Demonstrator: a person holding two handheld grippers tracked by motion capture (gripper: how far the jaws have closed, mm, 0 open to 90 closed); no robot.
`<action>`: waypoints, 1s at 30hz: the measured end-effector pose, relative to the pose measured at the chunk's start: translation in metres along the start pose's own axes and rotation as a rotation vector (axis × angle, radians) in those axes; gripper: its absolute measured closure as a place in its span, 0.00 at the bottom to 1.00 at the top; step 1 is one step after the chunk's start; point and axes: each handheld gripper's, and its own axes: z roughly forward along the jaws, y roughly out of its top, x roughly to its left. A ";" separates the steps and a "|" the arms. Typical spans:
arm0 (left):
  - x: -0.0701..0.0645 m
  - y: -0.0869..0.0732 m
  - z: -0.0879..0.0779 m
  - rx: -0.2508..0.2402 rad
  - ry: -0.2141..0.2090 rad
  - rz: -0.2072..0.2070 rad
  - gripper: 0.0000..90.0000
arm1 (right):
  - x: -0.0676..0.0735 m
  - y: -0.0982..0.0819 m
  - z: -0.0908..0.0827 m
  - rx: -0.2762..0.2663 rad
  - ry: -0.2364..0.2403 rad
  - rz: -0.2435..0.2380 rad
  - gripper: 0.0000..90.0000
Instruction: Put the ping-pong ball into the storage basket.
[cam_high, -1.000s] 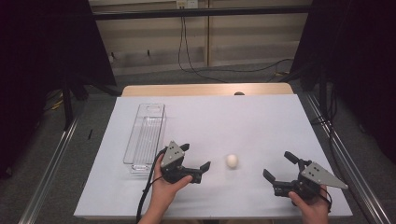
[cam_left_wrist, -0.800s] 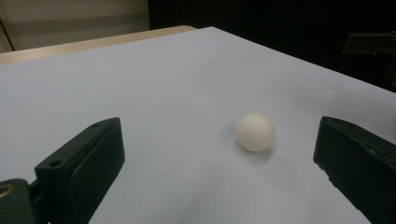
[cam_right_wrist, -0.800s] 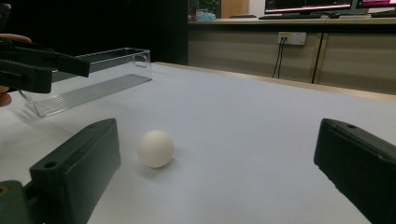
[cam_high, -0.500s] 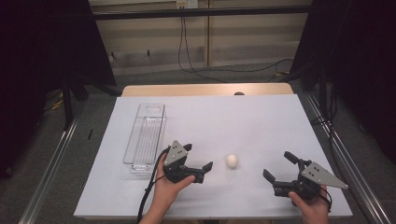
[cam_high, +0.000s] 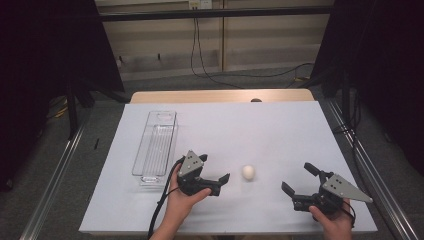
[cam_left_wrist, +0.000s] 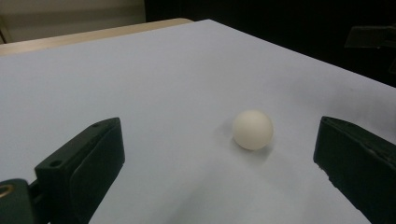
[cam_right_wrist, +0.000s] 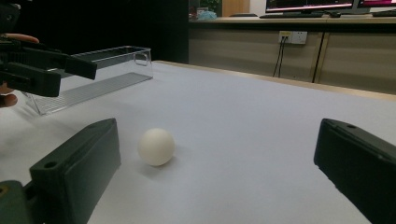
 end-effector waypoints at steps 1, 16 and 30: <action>0.000 0.000 0.000 0.004 0.001 0.003 0.02 | 0.000 0.000 0.000 -0.001 -0.001 0.002 0.00; -0.002 0.001 0.006 0.018 -0.010 -0.006 0.02 | -0.001 0.000 -0.001 -0.001 0.004 -0.006 0.00; -0.006 0.001 0.015 0.046 -0.022 -0.005 0.02 | -0.001 0.000 -0.001 -0.002 0.005 -0.005 0.00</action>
